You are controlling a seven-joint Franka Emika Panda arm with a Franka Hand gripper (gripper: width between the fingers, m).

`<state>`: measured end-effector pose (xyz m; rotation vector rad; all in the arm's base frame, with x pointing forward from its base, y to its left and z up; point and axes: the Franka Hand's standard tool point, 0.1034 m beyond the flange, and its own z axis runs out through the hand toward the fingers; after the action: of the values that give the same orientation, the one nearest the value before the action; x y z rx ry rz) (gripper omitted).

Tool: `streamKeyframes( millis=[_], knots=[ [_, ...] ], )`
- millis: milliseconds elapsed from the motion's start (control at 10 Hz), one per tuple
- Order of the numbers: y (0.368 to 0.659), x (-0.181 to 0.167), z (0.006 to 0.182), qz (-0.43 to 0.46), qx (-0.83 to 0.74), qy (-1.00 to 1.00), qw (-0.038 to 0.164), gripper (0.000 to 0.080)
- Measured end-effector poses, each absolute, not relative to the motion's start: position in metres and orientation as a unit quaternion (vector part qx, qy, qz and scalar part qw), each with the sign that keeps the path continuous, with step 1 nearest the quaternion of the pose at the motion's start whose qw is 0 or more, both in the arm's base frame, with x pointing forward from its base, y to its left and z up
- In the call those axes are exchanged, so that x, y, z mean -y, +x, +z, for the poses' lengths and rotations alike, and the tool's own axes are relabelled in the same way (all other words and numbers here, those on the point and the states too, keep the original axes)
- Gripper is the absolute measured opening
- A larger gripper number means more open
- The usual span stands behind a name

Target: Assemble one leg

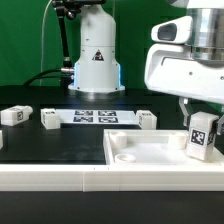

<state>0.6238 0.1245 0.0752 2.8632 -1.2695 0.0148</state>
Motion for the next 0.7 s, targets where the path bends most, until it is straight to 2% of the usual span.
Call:
streamKeyframes(
  millis=[300, 500, 600, 700],
  knots=[
    [0.6238, -0.1250, 0.0747, 0.005, 0.537, 0.843, 0.000, 0.0290],
    [0.6238, -0.1259, 0.0748, 0.004, 0.539, 0.843, -0.001, 0.0300],
    [0.6238, -0.1259, 0.0748, 0.004, 0.536, 0.844, -0.001, 0.0479],
    [0.6244, -0.1259, 0.0751, 0.006, 0.523, 0.853, -0.002, 0.0614]
  ],
)
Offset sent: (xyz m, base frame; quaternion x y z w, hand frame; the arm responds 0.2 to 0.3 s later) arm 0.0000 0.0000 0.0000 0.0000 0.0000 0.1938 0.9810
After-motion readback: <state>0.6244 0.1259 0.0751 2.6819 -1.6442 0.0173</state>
